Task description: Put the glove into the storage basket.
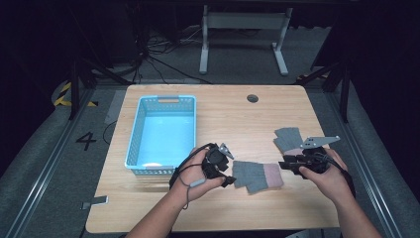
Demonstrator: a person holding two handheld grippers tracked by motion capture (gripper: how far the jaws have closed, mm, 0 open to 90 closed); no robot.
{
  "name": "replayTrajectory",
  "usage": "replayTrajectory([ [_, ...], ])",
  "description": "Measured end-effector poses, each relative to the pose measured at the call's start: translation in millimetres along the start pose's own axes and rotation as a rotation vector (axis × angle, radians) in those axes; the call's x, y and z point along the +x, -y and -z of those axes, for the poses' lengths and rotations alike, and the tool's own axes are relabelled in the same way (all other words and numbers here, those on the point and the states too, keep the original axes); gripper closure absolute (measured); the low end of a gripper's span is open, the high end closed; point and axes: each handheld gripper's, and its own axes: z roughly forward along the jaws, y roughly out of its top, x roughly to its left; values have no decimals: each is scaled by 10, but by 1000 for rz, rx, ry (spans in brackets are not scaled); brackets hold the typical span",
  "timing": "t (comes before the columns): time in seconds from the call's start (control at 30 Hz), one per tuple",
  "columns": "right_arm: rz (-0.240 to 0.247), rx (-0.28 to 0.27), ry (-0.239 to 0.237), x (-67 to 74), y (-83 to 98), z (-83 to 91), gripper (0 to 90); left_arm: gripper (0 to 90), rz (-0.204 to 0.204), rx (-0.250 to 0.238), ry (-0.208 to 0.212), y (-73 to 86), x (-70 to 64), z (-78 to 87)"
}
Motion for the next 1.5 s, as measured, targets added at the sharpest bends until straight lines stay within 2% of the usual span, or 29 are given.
replayTrajectory([
  [0.13,-39,-21,57,-109,-48,18,601,491,11,-5,-7,21,13,21],
  [0.23,-46,-28,70,-154,-68,24,576,491,30,-7,-9,39,12,13],
  [0.33,-66,-22,99,-246,-103,17,557,490,29,-6,-7,46,17,9],
  [0.43,-106,-20,122,-370,-138,-17,525,489,37,-6,-14,68,28,19],
  [0.5,-114,-19,129,-401,-145,-27,519,489,42,-7,-18,75,39,40],
  [0.7,-151,12,171,-615,-160,-139,489,488,42,-13,-18,82,43,42],
  [0.9,-189,40,200,-728,-155,-220,469,487,42,-12,-18,86,52,47],
  [1.03,-219,72,241,-819,-136,-290,466,486,40,-11,-17,86,52,44],
  [1.17,-242,109,256,-913,-94,-367,463,484,42,-10,-18,88,55,45],
  [1.5,-269,160,302,-996,-38,-498,426,479,47,-6,-16,91,57,25],
])
